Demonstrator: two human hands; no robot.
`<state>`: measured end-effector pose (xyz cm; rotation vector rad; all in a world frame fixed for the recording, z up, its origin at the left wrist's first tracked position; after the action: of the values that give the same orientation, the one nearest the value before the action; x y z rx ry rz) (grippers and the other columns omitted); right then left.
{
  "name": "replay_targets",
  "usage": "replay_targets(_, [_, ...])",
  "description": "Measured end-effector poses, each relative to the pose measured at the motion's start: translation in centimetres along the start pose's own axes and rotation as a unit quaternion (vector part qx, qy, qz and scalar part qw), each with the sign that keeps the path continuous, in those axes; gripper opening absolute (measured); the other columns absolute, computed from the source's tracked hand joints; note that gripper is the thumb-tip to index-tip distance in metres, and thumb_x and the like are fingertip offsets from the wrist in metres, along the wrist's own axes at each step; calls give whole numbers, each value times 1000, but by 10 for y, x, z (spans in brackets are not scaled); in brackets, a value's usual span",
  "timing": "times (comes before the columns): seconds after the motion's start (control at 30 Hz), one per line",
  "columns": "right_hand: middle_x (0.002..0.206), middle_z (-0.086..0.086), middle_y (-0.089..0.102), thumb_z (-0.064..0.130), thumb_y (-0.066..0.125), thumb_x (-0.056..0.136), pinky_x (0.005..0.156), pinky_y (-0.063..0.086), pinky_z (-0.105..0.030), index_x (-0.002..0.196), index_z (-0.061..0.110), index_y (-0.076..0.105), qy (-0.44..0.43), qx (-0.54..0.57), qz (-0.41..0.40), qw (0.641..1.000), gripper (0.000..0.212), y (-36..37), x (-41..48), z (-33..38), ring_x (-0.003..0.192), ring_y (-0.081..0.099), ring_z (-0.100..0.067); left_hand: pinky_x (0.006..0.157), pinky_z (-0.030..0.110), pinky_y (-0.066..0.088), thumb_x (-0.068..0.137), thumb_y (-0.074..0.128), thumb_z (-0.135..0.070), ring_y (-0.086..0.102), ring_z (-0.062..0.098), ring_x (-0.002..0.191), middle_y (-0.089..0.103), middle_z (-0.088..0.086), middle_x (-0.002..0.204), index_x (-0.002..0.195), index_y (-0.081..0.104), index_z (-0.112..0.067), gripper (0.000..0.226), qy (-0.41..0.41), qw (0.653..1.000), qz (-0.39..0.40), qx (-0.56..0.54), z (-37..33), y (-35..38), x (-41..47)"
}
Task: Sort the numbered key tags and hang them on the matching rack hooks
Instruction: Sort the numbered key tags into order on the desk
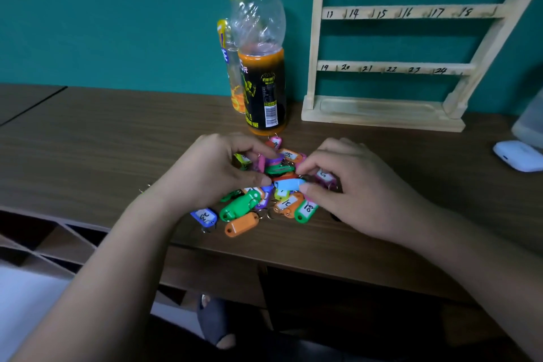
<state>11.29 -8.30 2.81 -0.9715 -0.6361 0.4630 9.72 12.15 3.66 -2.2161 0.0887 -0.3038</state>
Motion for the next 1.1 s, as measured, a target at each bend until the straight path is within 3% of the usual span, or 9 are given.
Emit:
replay_targets(0.13, [122, 20, 56, 43, 69, 98, 97, 39, -35, 131, 34, 68, -28, -5, 19, 999, 34, 13, 0, 10, 117, 50, -3, 96, 35, 59, 74, 95, -22, 71, -1, 104, 77, -18, 108, 110, 77, -41, 45, -32, 998, 23, -57, 8, -6, -4])
replay_targets(0.3, [148, 21, 52, 48, 56, 106, 111, 38, -38, 148, 38, 59, -42, -31, 67, 996, 43, 22, -3, 8, 139, 41, -2, 102, 39, 55, 76, 93, -33, 65, -5, 111, 71, -30, 118, 117, 71, -53, 51, -57, 997, 52, 8, 21, -6, -10])
replay_targets(0.47, [150, 23, 48, 52, 49, 107, 113, 37, -37, 154, 40, 53, -32, -47, 83, 995, 49, 19, -12, 3, 142, 37, 0, 101, 35, 57, 81, 85, -42, 65, -9, 112, 71, -31, 121, 126, 67, -58, 51, -61, 996, 65, -15, 28, -8, -18])
replay_targets(0.6, [147, 20, 52, 53, 46, 107, 112, 39, -42, 149, 35, 60, -31, -61, 62, 996, 47, 14, -16, 1, 140, 42, -3, 101, 28, 53, 87, 79, -43, 65, -9, 113, 70, -28, 122, 125, 70, -52, 40, -58, 997, 42, -25, 40, -21, -24])
replay_targets(0.8, [155, 22, 48, 50, 43, 107, 113, 38, -35, 148, 37, 59, -79, -46, 62, 994, 46, 21, -17, 21, 146, 39, -3, 89, 19, 49, 90, 81, -31, 64, -4, 103, 68, -18, 113, 112, 76, -49, 28, -75, 997, 10, 27, 62, -35, -29])
replay_targets(0.9, [161, 23, 43, 51, 38, 109, 119, 32, -32, 151, 39, 57, -91, -51, 82, 991, 47, 30, -18, 23, 152, 32, 0, 75, 5, 44, 93, 80, -27, 64, -14, 89, 74, -21, 103, 107, 79, -44, 22, -92, 995, -15, 44, 67, -37, -27])
replay_targets(0.97, [155, 22, 49, 49, 39, 110, 115, 36, -35, 146, 38, 62, -87, -60, 71, 992, 44, 27, -16, 21, 148, 38, -2, 68, 1, 40, 93, 80, -25, 62, -19, 78, 76, -22, 97, 106, 80, -40, 20, -99, 992, -41, 62, 70, -40, -25])
replay_targets(1.1, [136, 19, 61, 44, 46, 107, 101, 44, -41, 130, 33, 71, -73, -54, 33, 995, 36, 20, -8, 22, 131, 51, -7, 70, 4, 44, 94, 79, -23, 69, -8, 86, 77, -23, 88, 100, 81, -39, 18, -89, 991, -73, 66, 75, -45, -23])
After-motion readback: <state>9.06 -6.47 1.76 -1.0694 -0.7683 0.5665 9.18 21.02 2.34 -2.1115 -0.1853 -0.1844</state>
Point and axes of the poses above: each hand's wrist, its own x-axis towards the middle knuckle, its own y-axis out of the palm, z = x × y, the point moved 8 cm from there along x, towards the middle knuckle
